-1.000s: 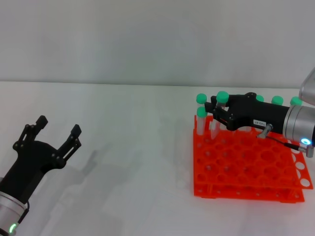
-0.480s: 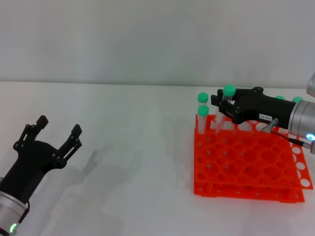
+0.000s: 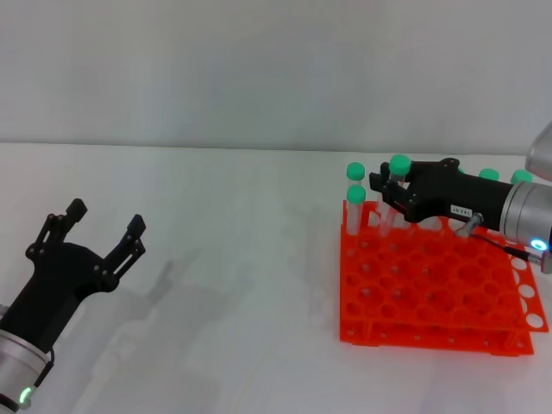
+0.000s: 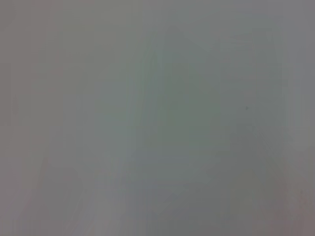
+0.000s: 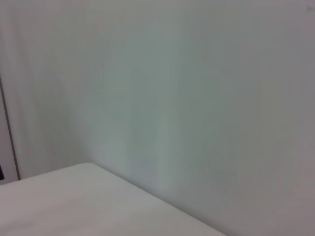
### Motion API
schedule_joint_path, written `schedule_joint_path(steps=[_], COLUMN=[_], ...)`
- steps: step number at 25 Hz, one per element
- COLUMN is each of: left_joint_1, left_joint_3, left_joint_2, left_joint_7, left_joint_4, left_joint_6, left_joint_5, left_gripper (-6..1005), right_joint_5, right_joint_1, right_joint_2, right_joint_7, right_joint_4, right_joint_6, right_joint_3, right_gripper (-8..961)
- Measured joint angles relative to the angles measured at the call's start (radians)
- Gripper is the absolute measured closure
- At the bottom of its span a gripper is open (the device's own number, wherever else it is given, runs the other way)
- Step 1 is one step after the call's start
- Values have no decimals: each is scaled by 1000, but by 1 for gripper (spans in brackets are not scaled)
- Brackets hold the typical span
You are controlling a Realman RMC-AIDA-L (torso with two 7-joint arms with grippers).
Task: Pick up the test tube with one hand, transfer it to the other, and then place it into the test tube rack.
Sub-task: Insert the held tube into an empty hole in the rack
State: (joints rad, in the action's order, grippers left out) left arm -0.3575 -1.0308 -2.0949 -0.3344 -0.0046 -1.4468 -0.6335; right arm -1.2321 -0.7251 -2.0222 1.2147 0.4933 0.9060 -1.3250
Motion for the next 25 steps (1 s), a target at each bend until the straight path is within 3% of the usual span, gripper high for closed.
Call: schedule_joint_path(steps=[25], left_joint_1=[-9], left_joint_3=[0], left_joint_2=[-1], left_joint_7=[0], left_joint_4=[0], left_joint_6=[-2], left_joint_5=[3], left_gripper=[114], right_joint_5=[-4], right_joint_1=[-2], right_joint_2=[1], right_joint_7=[-18], right_joint_4=[-3], right_joint_6=[-60], right_joint_3=[-116], right_gripper=[669])
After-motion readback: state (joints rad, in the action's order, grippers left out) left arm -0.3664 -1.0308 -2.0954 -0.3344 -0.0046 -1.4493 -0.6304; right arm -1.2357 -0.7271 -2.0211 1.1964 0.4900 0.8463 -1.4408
